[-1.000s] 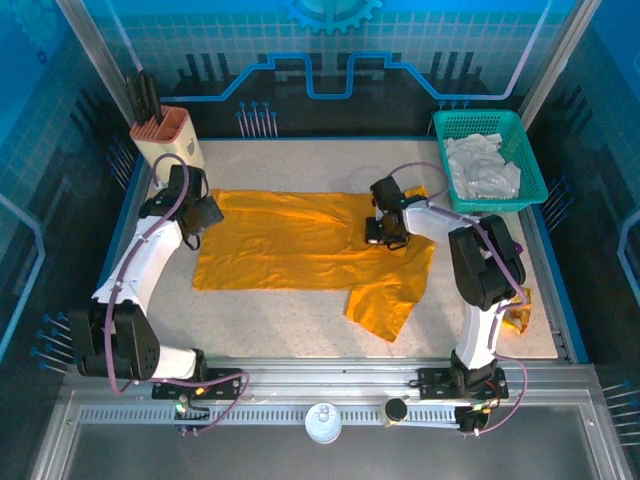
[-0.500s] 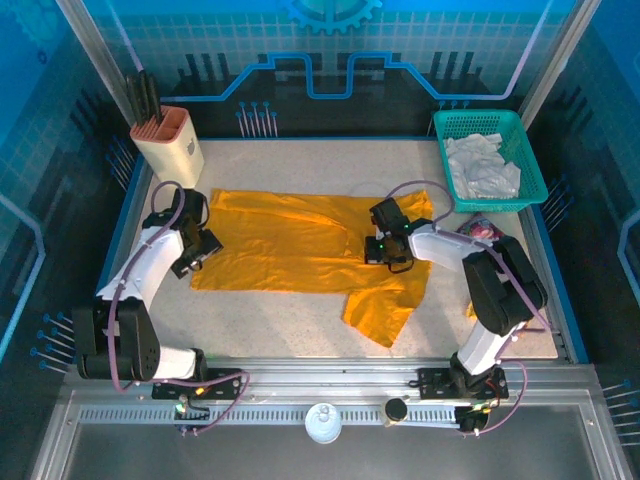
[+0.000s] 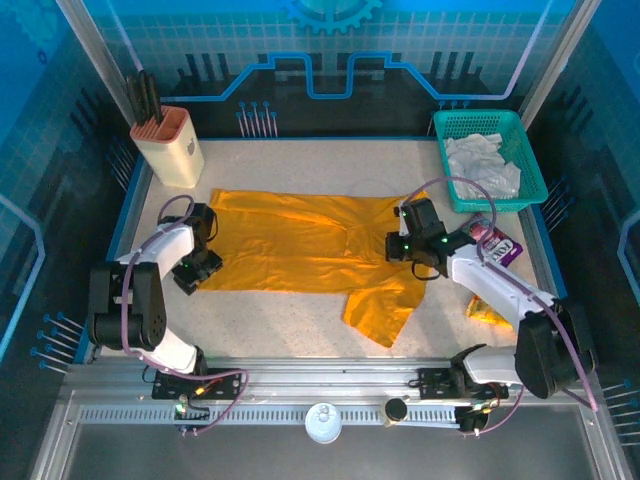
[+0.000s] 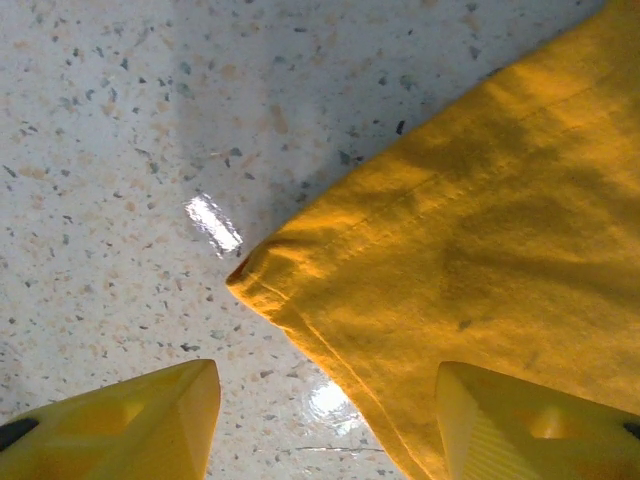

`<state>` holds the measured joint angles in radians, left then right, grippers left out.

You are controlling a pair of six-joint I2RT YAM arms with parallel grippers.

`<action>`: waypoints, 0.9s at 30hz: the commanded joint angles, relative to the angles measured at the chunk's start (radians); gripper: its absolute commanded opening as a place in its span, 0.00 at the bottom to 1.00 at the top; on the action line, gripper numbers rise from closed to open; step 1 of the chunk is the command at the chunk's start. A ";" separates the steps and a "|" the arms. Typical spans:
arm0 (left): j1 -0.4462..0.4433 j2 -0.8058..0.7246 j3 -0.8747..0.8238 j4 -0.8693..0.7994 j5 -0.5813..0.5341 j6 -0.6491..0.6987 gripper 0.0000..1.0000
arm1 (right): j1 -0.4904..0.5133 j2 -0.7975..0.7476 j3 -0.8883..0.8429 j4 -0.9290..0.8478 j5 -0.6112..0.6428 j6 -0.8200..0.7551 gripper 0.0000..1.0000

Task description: Fold and stack the t-shirts

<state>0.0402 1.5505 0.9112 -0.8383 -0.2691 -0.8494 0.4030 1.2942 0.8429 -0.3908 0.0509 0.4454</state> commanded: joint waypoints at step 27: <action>0.161 0.146 -0.062 0.207 0.079 -0.029 0.33 | -0.165 -0.067 -0.131 0.026 -0.156 -0.080 0.10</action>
<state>0.1818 1.6295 0.8715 -0.7273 -0.2260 -0.9104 0.2535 1.2568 0.7017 -0.3553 -0.0879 0.3832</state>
